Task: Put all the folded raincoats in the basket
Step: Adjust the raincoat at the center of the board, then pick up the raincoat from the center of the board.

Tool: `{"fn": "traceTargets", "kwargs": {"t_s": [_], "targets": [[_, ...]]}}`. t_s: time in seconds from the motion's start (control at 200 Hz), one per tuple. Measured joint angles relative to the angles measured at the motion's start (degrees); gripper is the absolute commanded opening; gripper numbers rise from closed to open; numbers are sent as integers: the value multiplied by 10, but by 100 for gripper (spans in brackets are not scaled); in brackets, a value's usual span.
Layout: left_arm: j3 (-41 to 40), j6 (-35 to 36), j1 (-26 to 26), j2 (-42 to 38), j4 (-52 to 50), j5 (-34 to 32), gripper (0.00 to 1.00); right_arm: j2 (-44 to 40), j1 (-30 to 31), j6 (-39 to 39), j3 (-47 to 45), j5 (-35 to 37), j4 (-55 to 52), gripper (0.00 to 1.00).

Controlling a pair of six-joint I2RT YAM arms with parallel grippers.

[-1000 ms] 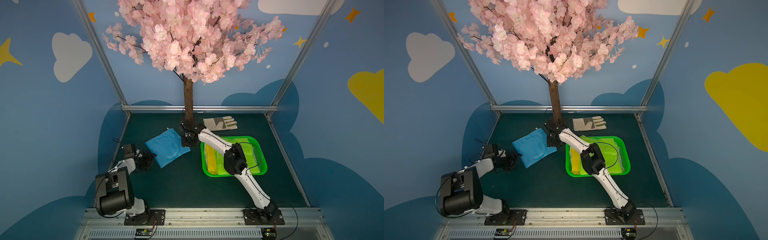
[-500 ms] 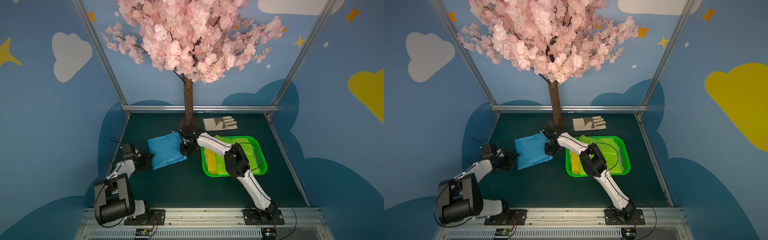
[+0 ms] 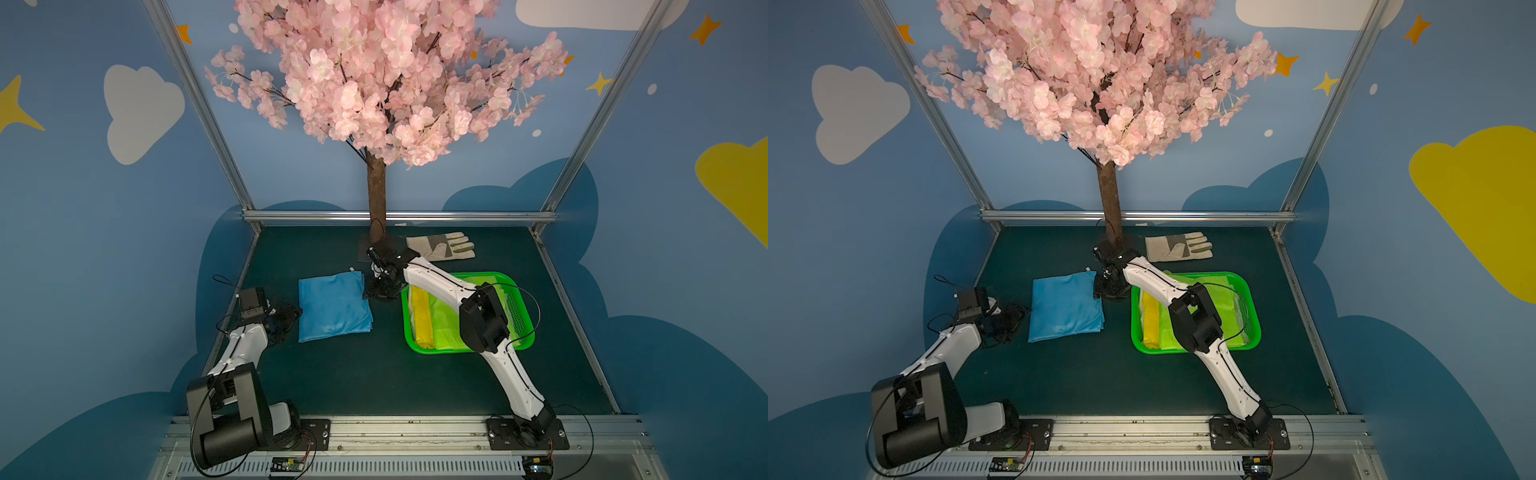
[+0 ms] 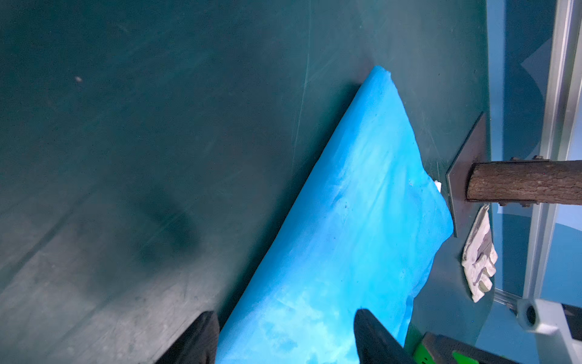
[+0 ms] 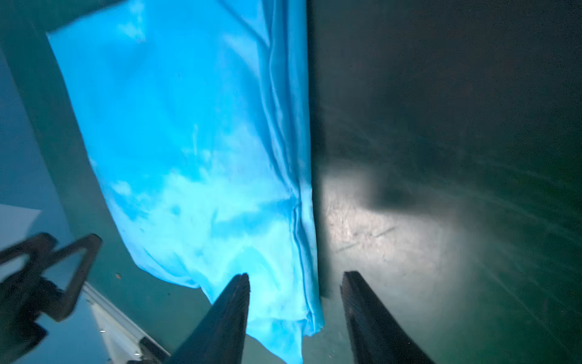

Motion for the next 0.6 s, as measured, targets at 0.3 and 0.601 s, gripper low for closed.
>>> {"fn": "traceTargets", "kwargs": {"t_s": [0.3,0.601], "targets": [[0,4,0,14,5,2,72,66,-3,14,47,-56,15,34],[-12,7,1,16,37,20,70,77,2,4,47,-74,16,0]]}}
